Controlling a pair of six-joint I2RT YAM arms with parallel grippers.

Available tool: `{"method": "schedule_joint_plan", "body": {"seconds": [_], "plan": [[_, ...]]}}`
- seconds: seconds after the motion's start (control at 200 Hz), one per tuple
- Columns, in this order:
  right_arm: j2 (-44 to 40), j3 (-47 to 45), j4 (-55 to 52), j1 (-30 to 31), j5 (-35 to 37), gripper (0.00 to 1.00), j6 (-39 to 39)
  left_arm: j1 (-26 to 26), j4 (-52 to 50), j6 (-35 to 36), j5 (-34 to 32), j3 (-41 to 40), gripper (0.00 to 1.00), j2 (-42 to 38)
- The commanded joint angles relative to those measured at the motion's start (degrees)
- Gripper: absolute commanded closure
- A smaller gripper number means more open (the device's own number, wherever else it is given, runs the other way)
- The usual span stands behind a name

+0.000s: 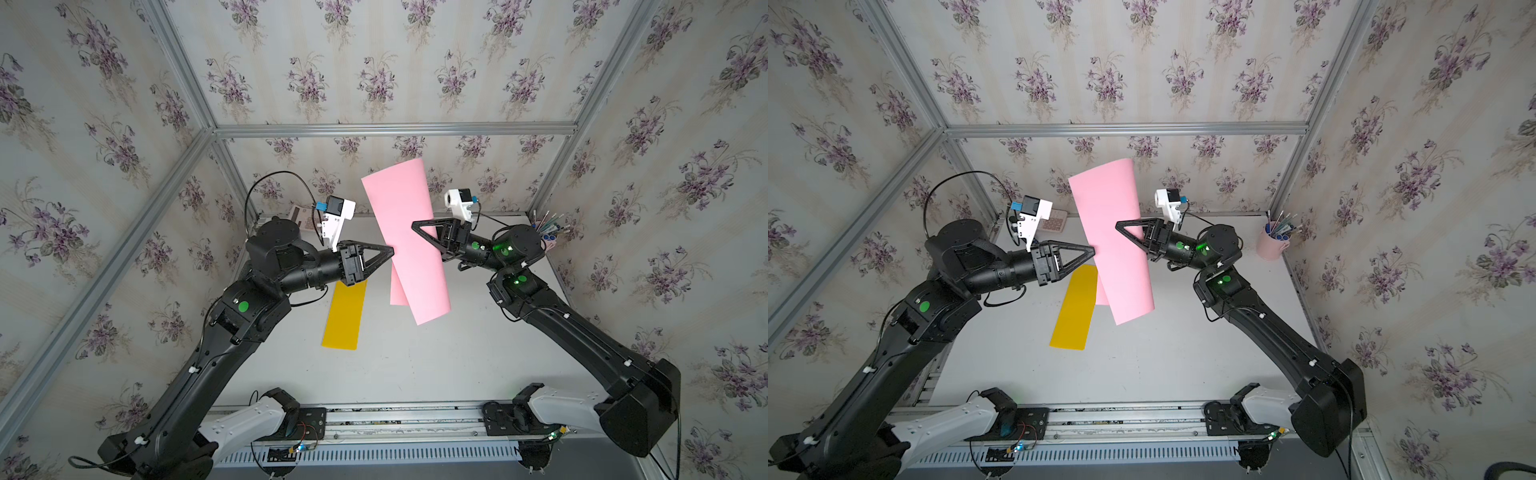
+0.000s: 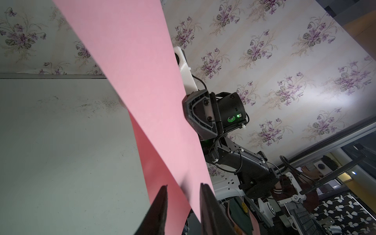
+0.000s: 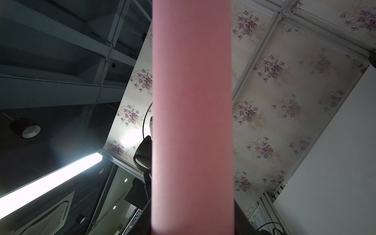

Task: Fold the rectangular paper in half along the long edge
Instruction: Fold the paper.

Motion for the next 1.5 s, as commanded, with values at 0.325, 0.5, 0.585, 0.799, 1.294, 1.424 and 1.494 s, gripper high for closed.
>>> {"method": "schedule_joint_plan", "body": {"seconds": [0.325,0.5,0.585,0.799,1.294,1.424,1.494], "plan": [[-0.03,1.1,-1.79,0.91,-2.04,0.56,-2.78,0.07,4.67,-0.53,1.43,-0.09,1.0,1.62],[-0.99,2.39,-5.87,0.93,-3.64,0.54,-5.23,0.1,4.52,-0.33,1.98,0.31,1.0,2.14],[-1.44,2.9,-9.13,0.93,-4.33,0.54,-7.18,0.09,4.1,-0.14,1.88,0.6,1.0,2.15],[-2.37,3.2,-14.57,0.94,-5.06,0.54,-10.59,0.09,3.46,0.03,1.91,0.7,1.0,1.99],[-3.38,3.31,-15.35,0.93,-6.62,0.6,-10.62,0.05,3.19,-0.05,1.8,0.79,0.85,2.4],[-3.79,3.27,-14.75,0.94,-7.15,0.58,-9.84,0.09,3.22,-0.07,1.57,0.49,0.84,2.41],[-3.91,3.29,-14.71,0.94,-7.39,0.56,-9.62,0.12,3.35,-0.16,1.65,0.4,0.83,2.5]]}}
